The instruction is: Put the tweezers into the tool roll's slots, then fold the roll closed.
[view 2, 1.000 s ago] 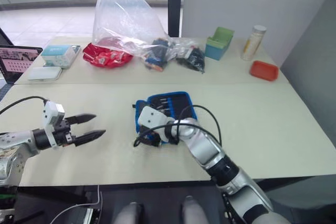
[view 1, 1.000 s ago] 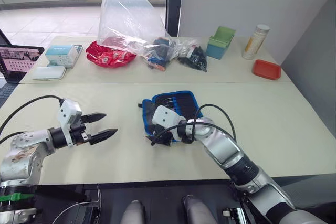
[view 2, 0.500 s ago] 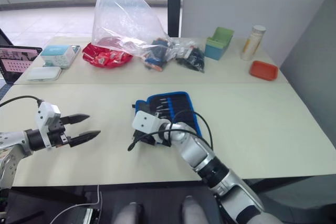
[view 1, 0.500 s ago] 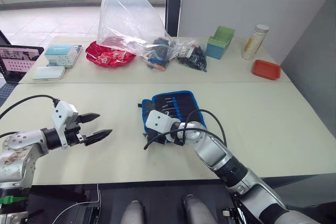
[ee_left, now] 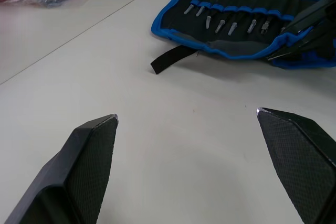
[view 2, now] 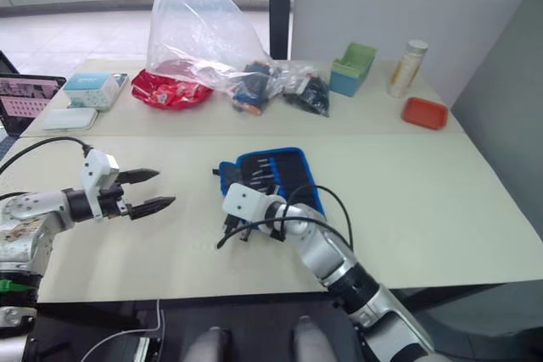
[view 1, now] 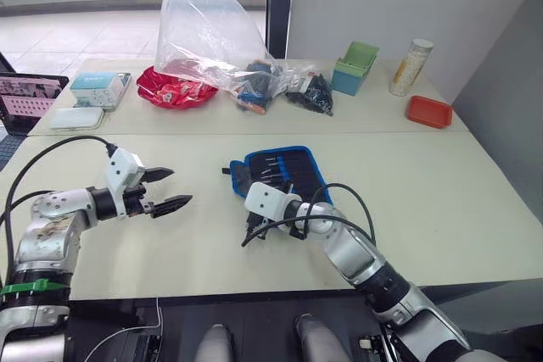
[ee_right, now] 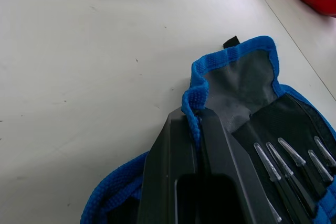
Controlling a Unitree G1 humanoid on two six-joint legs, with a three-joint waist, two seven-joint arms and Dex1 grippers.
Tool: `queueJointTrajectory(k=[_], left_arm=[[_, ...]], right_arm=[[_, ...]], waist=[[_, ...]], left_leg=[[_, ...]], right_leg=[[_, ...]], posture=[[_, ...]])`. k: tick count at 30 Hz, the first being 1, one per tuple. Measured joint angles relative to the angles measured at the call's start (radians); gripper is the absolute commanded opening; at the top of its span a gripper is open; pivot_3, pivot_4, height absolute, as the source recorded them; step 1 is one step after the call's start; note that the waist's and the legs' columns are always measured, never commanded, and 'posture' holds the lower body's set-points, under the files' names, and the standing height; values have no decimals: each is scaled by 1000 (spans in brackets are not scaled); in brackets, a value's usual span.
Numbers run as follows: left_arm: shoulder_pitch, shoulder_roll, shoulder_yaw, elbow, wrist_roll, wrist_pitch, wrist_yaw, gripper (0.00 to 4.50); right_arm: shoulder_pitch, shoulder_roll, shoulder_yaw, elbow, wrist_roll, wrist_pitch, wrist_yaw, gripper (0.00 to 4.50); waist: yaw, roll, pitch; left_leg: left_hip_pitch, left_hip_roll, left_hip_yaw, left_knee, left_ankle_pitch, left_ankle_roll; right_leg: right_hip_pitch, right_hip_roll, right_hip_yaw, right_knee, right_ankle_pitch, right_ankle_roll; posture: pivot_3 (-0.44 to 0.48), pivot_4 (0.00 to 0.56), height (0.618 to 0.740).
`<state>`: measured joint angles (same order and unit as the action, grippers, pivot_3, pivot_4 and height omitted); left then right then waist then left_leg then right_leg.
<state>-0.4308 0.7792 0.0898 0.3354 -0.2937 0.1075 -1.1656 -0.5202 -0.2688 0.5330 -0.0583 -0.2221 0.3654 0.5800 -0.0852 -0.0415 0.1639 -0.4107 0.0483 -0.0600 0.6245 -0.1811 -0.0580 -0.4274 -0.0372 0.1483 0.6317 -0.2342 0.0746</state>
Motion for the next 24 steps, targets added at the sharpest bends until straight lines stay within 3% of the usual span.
queueJointTrajectory(k=[6, 9, 14, 24], left_arm=[[-187, -56, -193, 192, 200, -310, -59, 4500], [-288, -115, -257, 321, 298, -493, -29, 4500], [-445, -211, -340, 495, 411, -745, 20, 4500], [-556, -269, -428, 686, 497, -914, -23, 4500]], right_arm=[[85, -166, -39, -91, 55, -104, 140, 18], [122, -228, -48, -122, 65, -144, 187, 18], [155, -230, -55, -150, 64, -154, 201, 18], [173, -213, -64, -172, 45, -115, 179, 18]], waist=[[19, 0, 0], [22, -1, 0], [22, -1, 1], [20, -1, 1]], left_leg=[[0, 0, 0, 0, 0, 0], [0, -1, 0, 1, 0, 0], [-1, -1, 0, 1, 0, 0], [-1, -1, 0, 2, 0, 0]], right_leg=[[1, 0, 0, -1, 0, 0], [1, 0, 0, -1, 0, 1], [1, 0, 1, -2, 1, 1], [1, 0, 1, -1, 1, 2]], posture=[[0, 150, 733], [0, 150, 733], [0, 150, 733], [0, 150, 733]])
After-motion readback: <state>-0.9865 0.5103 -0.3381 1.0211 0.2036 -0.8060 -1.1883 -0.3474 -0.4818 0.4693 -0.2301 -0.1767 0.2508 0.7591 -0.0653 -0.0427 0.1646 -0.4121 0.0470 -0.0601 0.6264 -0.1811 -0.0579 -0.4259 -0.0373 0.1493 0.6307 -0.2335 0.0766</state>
